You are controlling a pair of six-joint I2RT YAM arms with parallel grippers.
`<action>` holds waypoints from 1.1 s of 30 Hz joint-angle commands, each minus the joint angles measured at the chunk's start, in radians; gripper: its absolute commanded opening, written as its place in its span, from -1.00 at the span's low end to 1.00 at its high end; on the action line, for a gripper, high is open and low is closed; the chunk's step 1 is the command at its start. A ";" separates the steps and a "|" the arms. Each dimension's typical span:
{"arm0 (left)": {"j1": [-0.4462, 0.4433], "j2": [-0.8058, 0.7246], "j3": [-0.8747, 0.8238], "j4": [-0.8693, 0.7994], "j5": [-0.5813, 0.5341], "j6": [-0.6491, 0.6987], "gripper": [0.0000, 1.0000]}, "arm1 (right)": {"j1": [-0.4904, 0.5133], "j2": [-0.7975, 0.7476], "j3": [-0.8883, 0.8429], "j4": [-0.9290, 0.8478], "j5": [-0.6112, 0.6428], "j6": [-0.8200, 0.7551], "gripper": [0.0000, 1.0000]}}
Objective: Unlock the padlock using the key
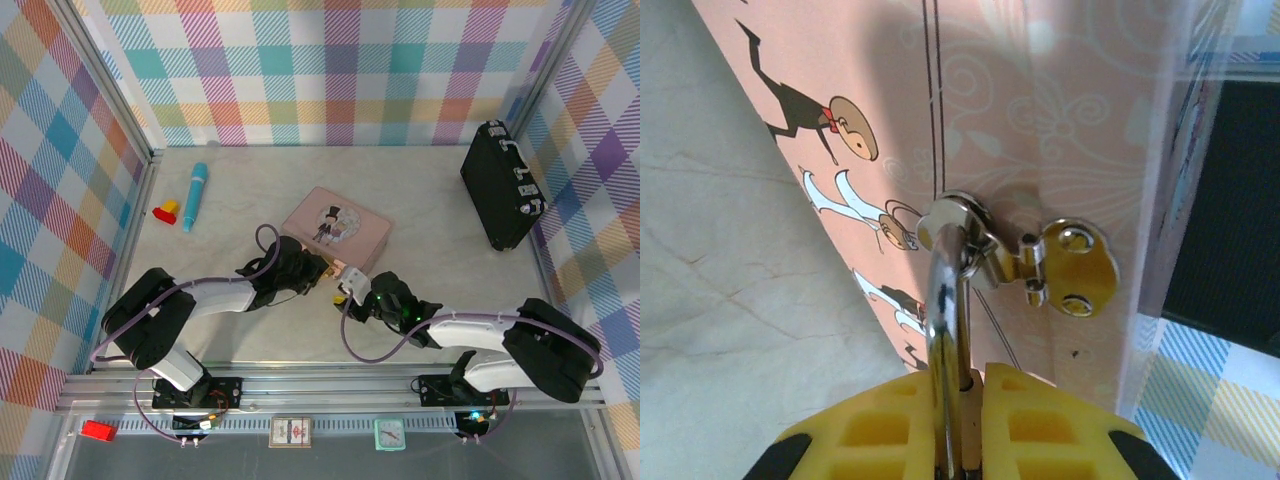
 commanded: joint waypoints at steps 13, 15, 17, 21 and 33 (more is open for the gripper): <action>0.002 -0.023 -0.040 0.167 0.075 -0.006 -1.00 | 0.006 0.190 0.092 0.195 0.069 -0.150 -0.26; 0.002 -0.023 -0.043 0.173 0.076 -0.008 -1.00 | 0.007 0.201 0.102 0.186 0.085 -0.158 -0.31; 0.002 -0.022 -0.042 0.175 0.076 -0.010 -1.00 | 0.008 0.203 0.092 0.199 0.104 -0.167 -0.34; 0.002 -0.019 -0.040 0.171 0.076 -0.009 -1.00 | 0.008 0.193 0.073 0.202 0.142 -0.176 -0.34; 0.007 -0.012 -0.048 0.184 0.067 -0.010 -1.00 | 0.032 0.184 0.058 0.200 0.232 -0.139 -0.42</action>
